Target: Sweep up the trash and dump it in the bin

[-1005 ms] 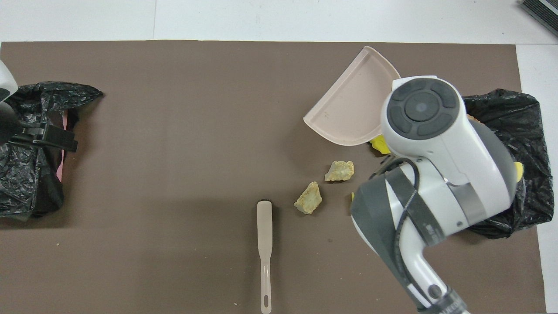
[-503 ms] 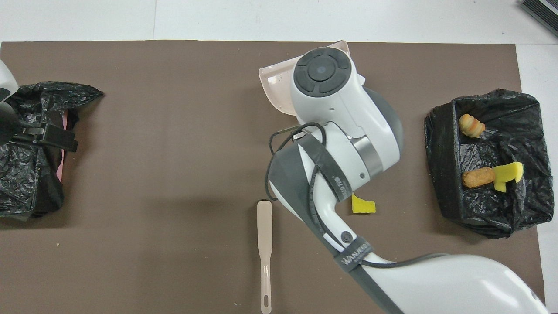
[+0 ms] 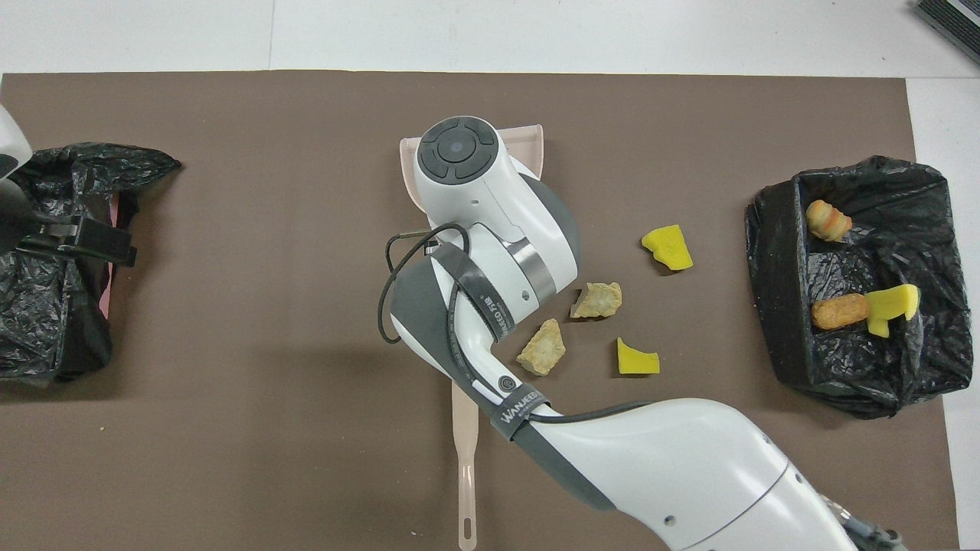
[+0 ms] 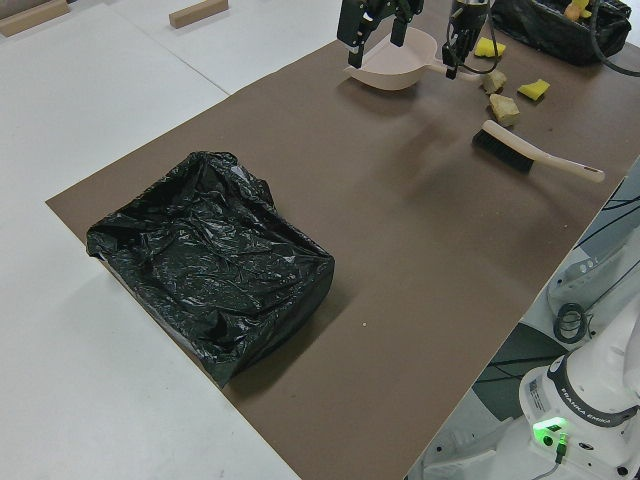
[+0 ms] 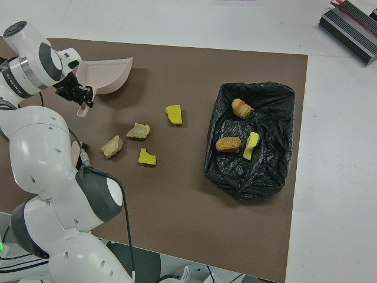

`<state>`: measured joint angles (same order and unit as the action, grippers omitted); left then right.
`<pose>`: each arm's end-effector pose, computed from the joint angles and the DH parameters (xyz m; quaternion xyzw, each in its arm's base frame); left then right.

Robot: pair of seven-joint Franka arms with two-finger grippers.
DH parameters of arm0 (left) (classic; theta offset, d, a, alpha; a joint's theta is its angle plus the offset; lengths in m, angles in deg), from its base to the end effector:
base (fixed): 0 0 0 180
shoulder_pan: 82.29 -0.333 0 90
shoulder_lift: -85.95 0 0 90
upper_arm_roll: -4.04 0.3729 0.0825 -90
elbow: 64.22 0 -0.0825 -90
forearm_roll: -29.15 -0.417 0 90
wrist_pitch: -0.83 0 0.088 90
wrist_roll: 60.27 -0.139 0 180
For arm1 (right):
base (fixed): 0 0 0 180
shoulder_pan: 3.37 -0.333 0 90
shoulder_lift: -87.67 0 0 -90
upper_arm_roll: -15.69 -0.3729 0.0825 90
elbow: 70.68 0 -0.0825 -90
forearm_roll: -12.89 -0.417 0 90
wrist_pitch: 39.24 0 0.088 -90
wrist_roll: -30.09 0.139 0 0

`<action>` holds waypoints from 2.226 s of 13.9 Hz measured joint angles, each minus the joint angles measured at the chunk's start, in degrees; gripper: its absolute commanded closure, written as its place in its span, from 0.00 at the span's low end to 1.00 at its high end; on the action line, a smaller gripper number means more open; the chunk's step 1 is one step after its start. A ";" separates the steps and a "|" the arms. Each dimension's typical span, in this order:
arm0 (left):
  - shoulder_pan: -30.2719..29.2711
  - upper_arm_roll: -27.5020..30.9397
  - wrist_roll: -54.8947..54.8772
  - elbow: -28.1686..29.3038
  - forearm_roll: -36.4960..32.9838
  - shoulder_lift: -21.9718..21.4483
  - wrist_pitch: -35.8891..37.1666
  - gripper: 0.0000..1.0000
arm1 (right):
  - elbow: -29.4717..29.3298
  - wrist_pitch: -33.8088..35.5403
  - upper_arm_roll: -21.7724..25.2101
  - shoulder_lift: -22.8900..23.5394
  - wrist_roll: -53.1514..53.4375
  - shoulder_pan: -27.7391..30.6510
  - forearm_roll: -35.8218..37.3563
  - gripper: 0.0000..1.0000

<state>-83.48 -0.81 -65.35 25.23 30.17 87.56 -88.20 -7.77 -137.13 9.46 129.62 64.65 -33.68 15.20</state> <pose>0.5931 -0.0397 0.6363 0.9969 -0.0762 -0.0175 0.0103 0.6649 0.4543 0.3813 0.9981 0.0095 -0.0580 0.0202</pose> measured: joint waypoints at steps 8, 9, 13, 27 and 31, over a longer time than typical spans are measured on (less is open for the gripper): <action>0.00 -0.01 0.02 0.00 0.00 0.00 0.00 0.00 | -0.19 -1.39 0.18 1.98 2.27 -0.84 -4.27 0.62; 0.00 -0.04 0.03 0.00 0.00 0.00 -0.02 0.00 | -0.19 -1.39 0.17 1.98 2.27 -0.89 -4.27 0.55; 0.06 -0.42 0.05 0.00 0.02 0.00 -1.35 0.00 | -0.18 -1.34 0.43 0.86 2.27 -0.58 -4.27 0.29; 3.73 -1.91 2.46 2.95 0.10 0.49 -9.68 0.00 | 13.07 7.09 0.85 -19.63 4.32 0.00 -4.24 0.00; 6.58 -1.97 4.68 6.60 0.46 0.54 -13.59 0.00 | 27.21 -0.83 0.37 -25.84 6.55 -1.79 -5.95 0.00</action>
<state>-76.90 -2.79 -60.67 31.83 30.64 88.10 -101.78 19.44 -137.96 9.83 103.78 71.20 -35.47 9.25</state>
